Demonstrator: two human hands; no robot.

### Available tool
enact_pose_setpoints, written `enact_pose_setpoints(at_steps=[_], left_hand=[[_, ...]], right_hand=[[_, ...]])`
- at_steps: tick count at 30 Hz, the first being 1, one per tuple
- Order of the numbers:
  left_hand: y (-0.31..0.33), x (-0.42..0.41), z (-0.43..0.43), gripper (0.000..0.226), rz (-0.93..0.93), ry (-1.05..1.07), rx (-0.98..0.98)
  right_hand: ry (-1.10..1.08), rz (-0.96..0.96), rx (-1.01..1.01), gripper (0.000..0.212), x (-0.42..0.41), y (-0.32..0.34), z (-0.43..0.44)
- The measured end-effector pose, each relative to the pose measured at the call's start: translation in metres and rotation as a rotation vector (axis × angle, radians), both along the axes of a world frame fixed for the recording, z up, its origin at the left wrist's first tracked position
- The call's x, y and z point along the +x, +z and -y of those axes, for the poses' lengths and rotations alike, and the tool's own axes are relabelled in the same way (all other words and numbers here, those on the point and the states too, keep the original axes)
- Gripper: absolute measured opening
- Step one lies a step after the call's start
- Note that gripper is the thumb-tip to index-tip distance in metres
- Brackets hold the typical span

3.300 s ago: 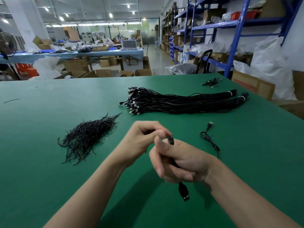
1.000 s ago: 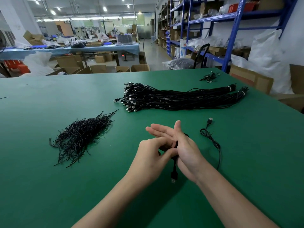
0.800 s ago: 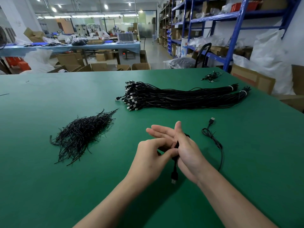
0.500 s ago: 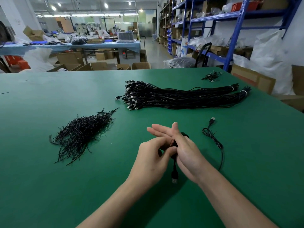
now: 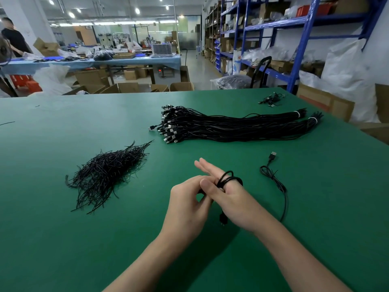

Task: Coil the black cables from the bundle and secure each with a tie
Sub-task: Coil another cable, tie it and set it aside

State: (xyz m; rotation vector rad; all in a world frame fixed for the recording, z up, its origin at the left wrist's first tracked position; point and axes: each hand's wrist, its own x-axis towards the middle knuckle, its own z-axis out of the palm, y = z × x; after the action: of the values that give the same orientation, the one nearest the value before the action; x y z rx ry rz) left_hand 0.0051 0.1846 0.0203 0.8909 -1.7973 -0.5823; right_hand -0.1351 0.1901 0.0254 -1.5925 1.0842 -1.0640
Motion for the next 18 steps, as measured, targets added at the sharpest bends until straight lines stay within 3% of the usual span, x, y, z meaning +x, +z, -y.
enact_pose_setpoints(at_steps=[3, 9, 12, 18], left_hand=[[-0.002, -0.002, 0.002, 0.027, -0.045, -0.015, 0.055], [-0.004, 0.005, 0.012, 0.02, -0.071, -0.024, 0.258], [-0.004, 0.007, 0.014, 0.02, -0.074, -0.041, 0.319], [-0.004, 0.007, 0.014, 0.016, -0.132, -0.08, 0.34]], right_hand=[[-0.046, -0.057, -0.021, 0.081, 0.002, 0.001, -0.003], [0.091, 0.186, 0.223, 0.066, -0.004, 0.001, -0.011], [0.053, 0.134, 0.231, 0.056, -0.006, -0.003, -0.012], [0.016, 0.156, 0.203, 0.057, -0.004, -0.001, -0.013]])
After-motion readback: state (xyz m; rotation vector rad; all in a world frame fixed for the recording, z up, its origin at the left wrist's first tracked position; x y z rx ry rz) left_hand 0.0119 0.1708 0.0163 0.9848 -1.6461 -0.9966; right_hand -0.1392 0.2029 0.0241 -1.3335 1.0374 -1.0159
